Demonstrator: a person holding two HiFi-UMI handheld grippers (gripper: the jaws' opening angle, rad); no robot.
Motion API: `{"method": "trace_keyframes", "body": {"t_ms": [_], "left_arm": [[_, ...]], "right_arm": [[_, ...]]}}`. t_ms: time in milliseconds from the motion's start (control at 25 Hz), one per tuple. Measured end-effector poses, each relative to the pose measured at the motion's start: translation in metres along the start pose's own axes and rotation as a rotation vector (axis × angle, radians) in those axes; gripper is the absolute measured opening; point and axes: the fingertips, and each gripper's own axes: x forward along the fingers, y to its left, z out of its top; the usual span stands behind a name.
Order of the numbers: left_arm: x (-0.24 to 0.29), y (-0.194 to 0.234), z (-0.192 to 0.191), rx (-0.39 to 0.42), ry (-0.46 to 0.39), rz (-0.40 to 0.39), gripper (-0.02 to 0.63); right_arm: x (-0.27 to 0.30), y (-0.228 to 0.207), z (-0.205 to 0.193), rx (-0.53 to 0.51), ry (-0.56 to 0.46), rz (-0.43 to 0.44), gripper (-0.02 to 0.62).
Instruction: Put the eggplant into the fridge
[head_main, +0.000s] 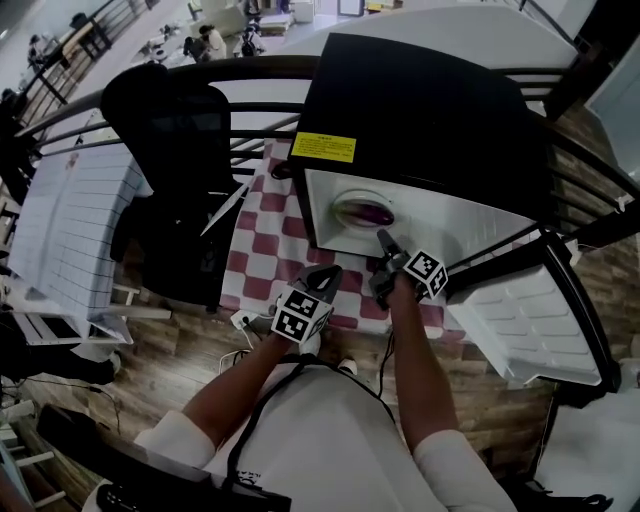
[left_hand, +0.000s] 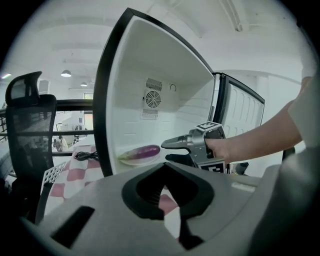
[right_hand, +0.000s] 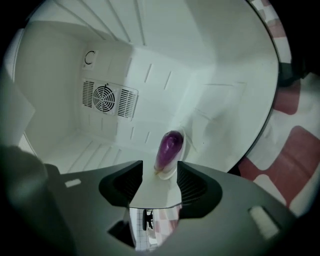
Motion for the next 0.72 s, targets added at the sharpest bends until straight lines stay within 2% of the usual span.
{"method": "trace_keyframes", "body": {"t_ms": [240, 320, 400, 520, 720], "left_arm": [[0.004, -0.025, 0.003, 0.007, -0.017, -0.025, 0.006], [0.004, -0.033, 0.001, 0.011, -0.014, -0.036, 0.005], [0.004, -0.041, -0.001, 0.014, -0.012, -0.046, 0.006], [0.000, -0.052, 0.001, 0.008, -0.023, -0.054, 0.006], [-0.013, -0.063, 0.013, -0.001, -0.061, -0.054, 0.005]], "right_arm": [[-0.035, 0.019, 0.001, -0.053, -0.009, 0.084, 0.099], [-0.049, 0.027, 0.001, -0.056, -0.012, 0.130, 0.033], [-0.062, 0.036, 0.000, -0.060, -0.007, 0.181, 0.006], [-0.082, 0.045, -0.003, -0.097, 0.003, 0.220, 0.006], [-0.121, 0.060, -0.009, -0.248, 0.011, 0.232, 0.006]]}}
